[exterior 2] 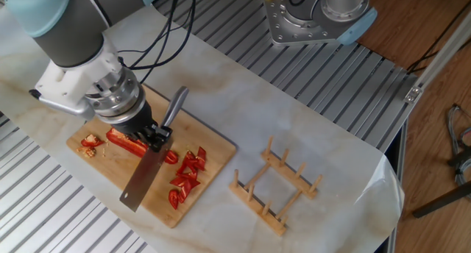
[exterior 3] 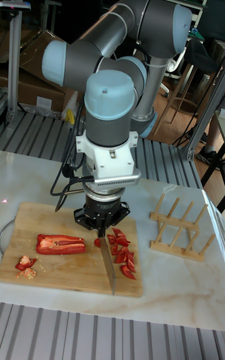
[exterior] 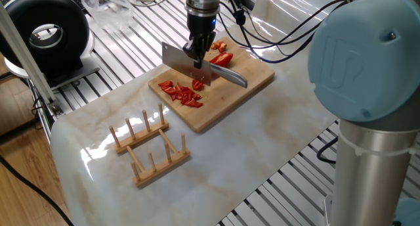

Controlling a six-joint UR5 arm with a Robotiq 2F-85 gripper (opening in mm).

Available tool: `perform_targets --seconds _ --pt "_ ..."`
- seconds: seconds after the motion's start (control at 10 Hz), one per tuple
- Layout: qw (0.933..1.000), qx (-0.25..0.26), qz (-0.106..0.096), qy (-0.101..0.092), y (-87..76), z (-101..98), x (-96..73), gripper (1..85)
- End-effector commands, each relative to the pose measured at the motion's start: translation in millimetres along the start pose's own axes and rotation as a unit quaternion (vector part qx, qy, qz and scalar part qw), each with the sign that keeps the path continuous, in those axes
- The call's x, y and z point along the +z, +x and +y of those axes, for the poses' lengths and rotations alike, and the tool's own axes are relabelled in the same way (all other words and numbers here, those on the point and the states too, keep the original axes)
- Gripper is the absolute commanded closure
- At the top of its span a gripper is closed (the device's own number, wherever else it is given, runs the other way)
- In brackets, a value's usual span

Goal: Chop the chili peppers

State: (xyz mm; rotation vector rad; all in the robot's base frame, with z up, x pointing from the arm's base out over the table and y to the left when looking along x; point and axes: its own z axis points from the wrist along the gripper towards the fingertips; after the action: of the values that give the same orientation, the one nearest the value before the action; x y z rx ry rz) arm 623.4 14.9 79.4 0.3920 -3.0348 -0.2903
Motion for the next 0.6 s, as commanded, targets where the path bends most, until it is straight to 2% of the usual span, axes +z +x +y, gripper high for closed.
perform_targets --seconds 0.0,0.2,0.5 --pt "0.9995 0.024 0.002 -0.02 -0.6 11.9 -0.4 84.3" --pt "0.999 0.033 0.0 -0.03 -1.7 17.0 -1.4 84.3" --pt "0.9991 0.038 0.004 -0.018 -0.4 9.5 -1.8 84.3"
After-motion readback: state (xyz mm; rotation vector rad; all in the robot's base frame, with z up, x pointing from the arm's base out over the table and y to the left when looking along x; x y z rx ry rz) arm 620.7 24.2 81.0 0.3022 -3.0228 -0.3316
